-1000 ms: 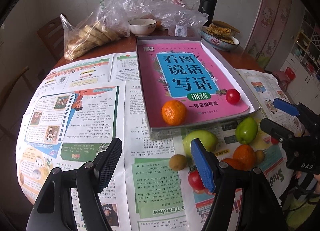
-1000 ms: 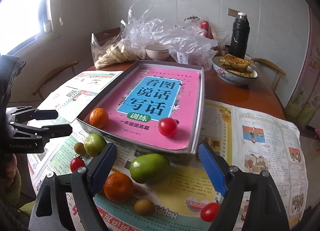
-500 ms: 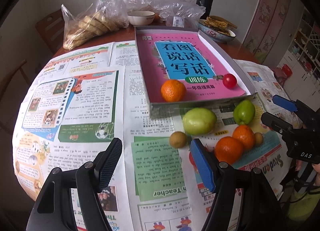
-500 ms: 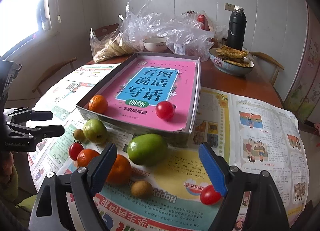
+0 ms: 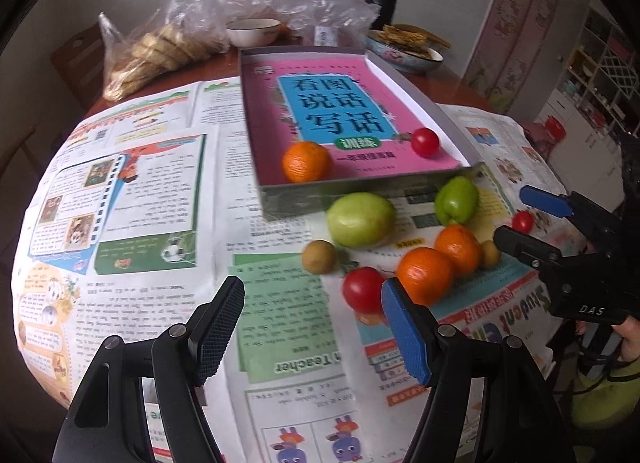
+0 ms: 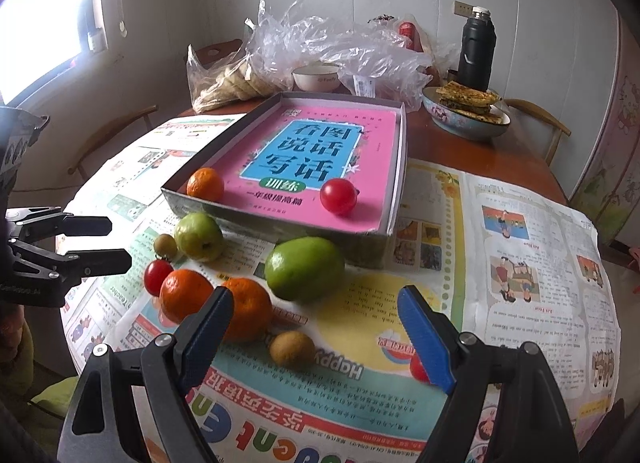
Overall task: Organize fruits
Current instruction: 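Withdraw both open grippers from the box back toward the fruit row, then grasp a red tomato in front of the green apple with the right gripper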
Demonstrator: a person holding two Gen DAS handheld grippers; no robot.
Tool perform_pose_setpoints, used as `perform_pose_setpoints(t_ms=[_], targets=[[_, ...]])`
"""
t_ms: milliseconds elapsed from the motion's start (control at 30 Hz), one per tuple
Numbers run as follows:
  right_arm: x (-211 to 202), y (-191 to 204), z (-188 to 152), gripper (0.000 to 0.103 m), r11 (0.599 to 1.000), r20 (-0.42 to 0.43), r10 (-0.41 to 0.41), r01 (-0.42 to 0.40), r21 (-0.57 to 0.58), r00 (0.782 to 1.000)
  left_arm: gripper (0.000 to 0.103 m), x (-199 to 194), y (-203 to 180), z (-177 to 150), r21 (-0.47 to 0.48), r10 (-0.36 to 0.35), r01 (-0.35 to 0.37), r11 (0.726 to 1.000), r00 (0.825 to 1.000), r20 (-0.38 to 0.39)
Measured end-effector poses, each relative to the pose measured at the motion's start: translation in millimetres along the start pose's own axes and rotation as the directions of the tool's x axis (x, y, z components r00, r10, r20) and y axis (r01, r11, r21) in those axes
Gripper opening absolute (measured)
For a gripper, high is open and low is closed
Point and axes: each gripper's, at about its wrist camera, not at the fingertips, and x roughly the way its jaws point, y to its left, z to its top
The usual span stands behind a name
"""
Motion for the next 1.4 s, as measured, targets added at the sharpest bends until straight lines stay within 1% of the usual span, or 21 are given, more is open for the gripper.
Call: perform_pose_setpoints(t_ms=[367, 700, 967, 1033, 1267, 1400], targets=[[0.7, 1.1, -13.1, 0.084, 1.0, -0.023, 0.01, -0.01, 0.008, 1.0, 0.073, 4.1, -14.0, -6.4, 0.041, -0.048, 0.049, 0.998, 0.999, -0.022], [2.5, 0.7, -21.8, 0.084, 1.0, -0.046, 0.01, -0.01, 0.006, 0.999, 0.073, 9.4, -16.2, -10.0, 0.04, -0.066, 0.067, 0.997, 0.997, -0.032], [-1.7, -13.5, -30.3, 0.084, 0.999, -0.05, -0.008, 0.01, 0.044, 0.999, 0.066, 15.0, -13.8, -11.1, 0.027, -0.08, 0.081, 0.996, 0.996, -0.037], [-3.4, -13.8, -31.6, 0.084, 0.999, -0.047, -0.007, 0.009, 0.041, 0.999, 0.064, 16.4, -13.3, -10.7, 0.026, -0.088, 0.089, 0.996, 0.995, -0.039], [-6.5, -15.0, -33.3, 0.082, 0.999, -0.044, -0.01, 0.012, 0.04, 0.999, 0.063, 14.7, -12.8, -8.8, 0.024, -0.103, 0.103, 0.994, 0.994, -0.024], [-15.8, -22.3, -32.9, 0.081, 0.998, -0.007, -0.02, 0.02, 0.061, 1.0, 0.063, 15.1, -13.2, -7.4, 0.026, -0.103, 0.104, 0.994, 0.994, -0.02]])
